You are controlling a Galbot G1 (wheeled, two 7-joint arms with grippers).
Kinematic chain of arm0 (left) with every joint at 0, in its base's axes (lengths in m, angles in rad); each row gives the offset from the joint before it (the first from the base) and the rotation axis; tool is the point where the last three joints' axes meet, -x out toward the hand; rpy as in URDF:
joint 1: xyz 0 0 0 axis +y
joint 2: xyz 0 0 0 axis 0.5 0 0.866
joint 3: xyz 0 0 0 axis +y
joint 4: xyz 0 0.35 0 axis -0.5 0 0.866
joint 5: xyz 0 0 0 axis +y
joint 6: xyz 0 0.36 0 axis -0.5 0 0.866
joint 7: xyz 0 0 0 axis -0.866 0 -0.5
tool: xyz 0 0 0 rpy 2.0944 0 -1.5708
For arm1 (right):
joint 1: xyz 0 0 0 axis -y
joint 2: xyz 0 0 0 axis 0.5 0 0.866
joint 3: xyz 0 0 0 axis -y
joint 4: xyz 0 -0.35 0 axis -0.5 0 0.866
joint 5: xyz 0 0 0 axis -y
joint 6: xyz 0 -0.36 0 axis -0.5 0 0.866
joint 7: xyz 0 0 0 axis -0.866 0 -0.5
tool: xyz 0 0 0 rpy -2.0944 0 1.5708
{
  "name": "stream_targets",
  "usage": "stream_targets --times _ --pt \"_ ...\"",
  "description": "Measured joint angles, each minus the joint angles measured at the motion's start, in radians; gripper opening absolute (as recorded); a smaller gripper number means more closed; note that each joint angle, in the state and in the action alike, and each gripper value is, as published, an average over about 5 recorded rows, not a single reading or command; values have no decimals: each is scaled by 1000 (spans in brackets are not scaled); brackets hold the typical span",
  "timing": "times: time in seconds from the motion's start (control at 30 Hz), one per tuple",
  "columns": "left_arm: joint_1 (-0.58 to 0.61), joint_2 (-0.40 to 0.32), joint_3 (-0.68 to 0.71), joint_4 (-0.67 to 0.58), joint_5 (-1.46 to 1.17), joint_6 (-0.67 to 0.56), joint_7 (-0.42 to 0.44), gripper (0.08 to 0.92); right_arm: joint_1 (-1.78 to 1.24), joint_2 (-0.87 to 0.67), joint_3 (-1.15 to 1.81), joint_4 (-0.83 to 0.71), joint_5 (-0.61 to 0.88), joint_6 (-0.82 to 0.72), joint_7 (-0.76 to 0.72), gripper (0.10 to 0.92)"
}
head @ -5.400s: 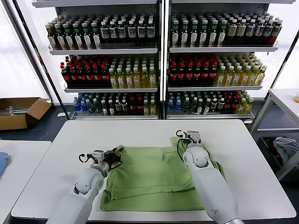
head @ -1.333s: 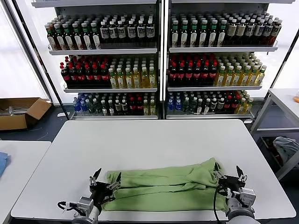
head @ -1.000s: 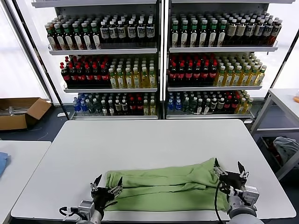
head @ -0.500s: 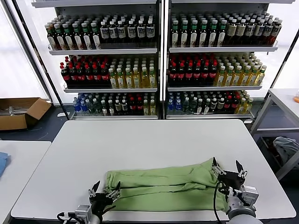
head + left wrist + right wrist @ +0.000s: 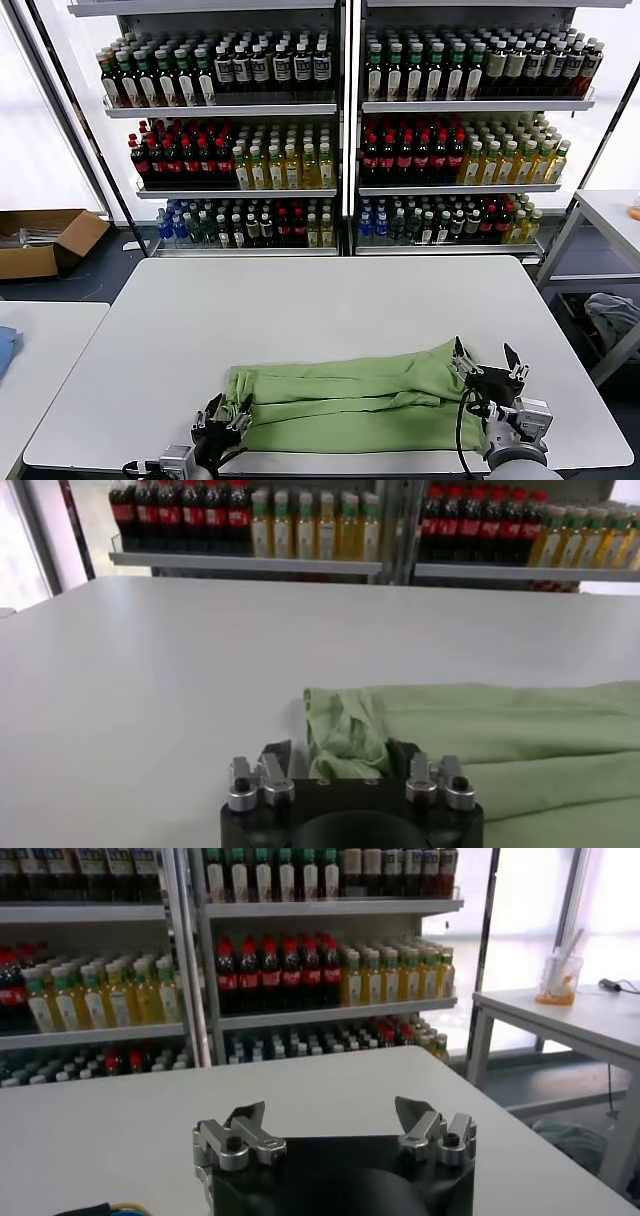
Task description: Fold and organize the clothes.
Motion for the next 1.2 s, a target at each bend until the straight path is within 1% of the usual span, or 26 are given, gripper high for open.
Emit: stream_targets --times 0.4,0.53,0.63,0.8,0.93,1.07,1.2 --pt "13 -5 4 24 35 -47 36 237 12 -5 7 -23 -1 -3 -7 823" --pt "8 -5 4 33 38 -69 42 134 15 -7 6 -28 -2 -3 -9 823" --pt "6 -3 1 36 42 -84 45 105 19 -9 5 -30 -1 -3 -9 823" --pt "-4 11 -16 25 48 -91 48 106 31 -12 0 -33 1 -6 -9 823" --pt "-17 39 -54 15 35 -87 54 106 36 -11 -6 -34 1 -10 -8 823" --pt "-36 91 -127 26 -3 -76 63 106 38 -12 -8 -30 0 -15 -8 823" --pt "-62 176 -230 70 -67 -66 71 106 40 -12 -5 -21 3 -18 -8 823"
